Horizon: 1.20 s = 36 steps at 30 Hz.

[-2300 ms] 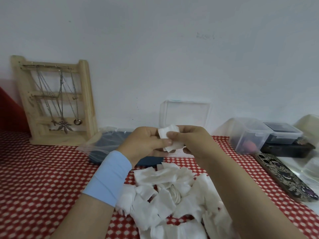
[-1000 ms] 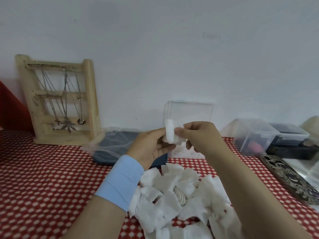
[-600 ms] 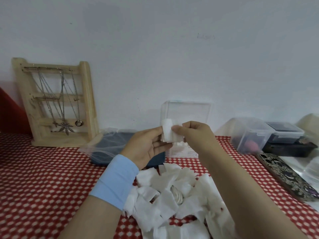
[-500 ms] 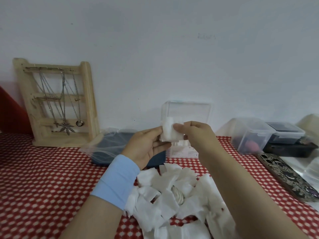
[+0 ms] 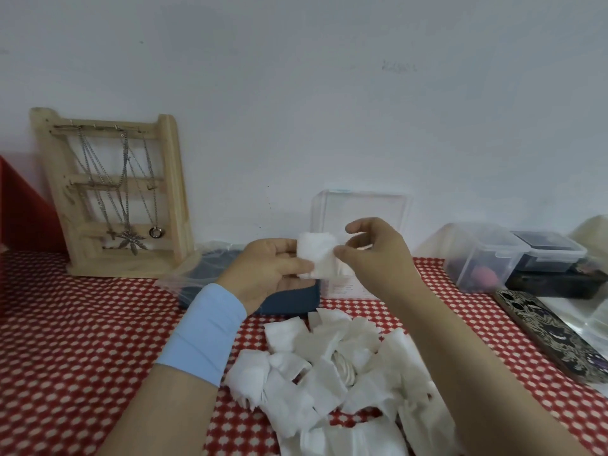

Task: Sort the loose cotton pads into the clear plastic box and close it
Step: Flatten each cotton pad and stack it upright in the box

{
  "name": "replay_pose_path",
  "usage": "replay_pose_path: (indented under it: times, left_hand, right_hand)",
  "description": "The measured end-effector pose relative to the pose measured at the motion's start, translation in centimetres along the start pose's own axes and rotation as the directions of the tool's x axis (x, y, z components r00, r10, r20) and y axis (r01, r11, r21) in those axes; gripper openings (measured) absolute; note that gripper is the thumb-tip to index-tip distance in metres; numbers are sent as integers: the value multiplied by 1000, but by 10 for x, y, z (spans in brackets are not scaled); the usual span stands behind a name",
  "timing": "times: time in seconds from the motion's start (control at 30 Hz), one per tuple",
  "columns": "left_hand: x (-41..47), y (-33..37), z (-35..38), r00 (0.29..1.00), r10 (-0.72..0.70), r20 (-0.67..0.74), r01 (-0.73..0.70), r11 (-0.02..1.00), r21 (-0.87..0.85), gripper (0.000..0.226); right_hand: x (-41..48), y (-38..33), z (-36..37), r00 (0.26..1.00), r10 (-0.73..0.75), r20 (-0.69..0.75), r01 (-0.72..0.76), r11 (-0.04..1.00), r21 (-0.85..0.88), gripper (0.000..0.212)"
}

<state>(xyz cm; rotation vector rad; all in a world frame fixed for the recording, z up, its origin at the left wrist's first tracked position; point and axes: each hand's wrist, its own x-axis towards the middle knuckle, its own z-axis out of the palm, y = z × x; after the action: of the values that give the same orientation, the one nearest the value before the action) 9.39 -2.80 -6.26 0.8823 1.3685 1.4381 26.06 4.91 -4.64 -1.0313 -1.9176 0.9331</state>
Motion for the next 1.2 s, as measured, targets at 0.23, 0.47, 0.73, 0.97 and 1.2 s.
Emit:
replay_pose_path:
  times: [0.23,0.47,0.73,0.97,1.2]
  left_hand:
    - [5,-1,-25,987,11,-162,-17,999,-34,24]
    - [7,-4,-11,989,1,-145,-9,999,-49,25]
    - [7,-8,-2,991,31,-131,-27,999,31,18]
    - [1,-6,17,1000,-26,-13,24,986,-165,23]
    - [-1,-7,29,999,-44,30,49,975,-219,26]
  right_hand:
    - [-19,-15,-10,549,179,817,430,778,-459,48]
    - [-16,-4,2,656,54,753,393,827,-402,20]
    - [-2,-4,-10,915,-81,396,30,990,135,18]
    - [3,3,-11,974,2,227,-57,969,239,13]
    - [11,9,-12,988,-71,140,64,997,52,11]
